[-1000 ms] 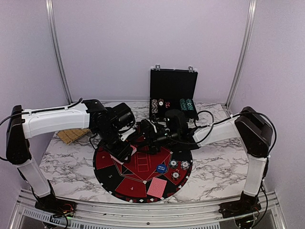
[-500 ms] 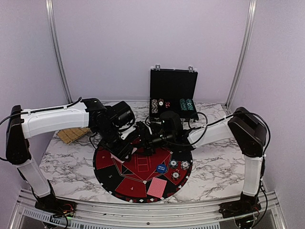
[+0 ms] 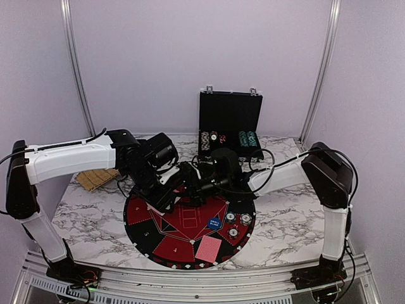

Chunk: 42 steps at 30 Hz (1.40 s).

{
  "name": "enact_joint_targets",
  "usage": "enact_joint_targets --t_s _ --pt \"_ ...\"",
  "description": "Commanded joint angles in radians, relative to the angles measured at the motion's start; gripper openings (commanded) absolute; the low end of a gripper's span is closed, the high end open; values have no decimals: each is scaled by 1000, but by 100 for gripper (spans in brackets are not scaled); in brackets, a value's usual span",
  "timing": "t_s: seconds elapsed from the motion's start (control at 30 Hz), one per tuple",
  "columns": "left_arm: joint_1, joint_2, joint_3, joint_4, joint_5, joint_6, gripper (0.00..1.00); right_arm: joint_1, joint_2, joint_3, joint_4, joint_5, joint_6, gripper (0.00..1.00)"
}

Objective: Distribute texas hold em gaming equipment
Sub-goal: Pick up the poker card from the face-down deck piles.

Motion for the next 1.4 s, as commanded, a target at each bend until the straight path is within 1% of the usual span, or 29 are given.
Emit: enact_joint_targets --t_s 0.0,0.33,1.07,1.2,1.37 --pt "-5 -48 25 4 3 9 43 -16 -5 26 -52 23 -49 63" --pt "-5 -54 22 4 -3 10 42 -45 -36 10 -103 37 -92 60" --pt "-4 -48 4 4 -12 7 42 -70 -114 -16 -104 34 -99 61" --pt "-5 -44 1 4 -14 6 42 -71 -131 -30 -91 34 -94 60" --pt "-4 -41 -4 3 -20 3 42 -74 -147 -44 -78 33 -86 54"
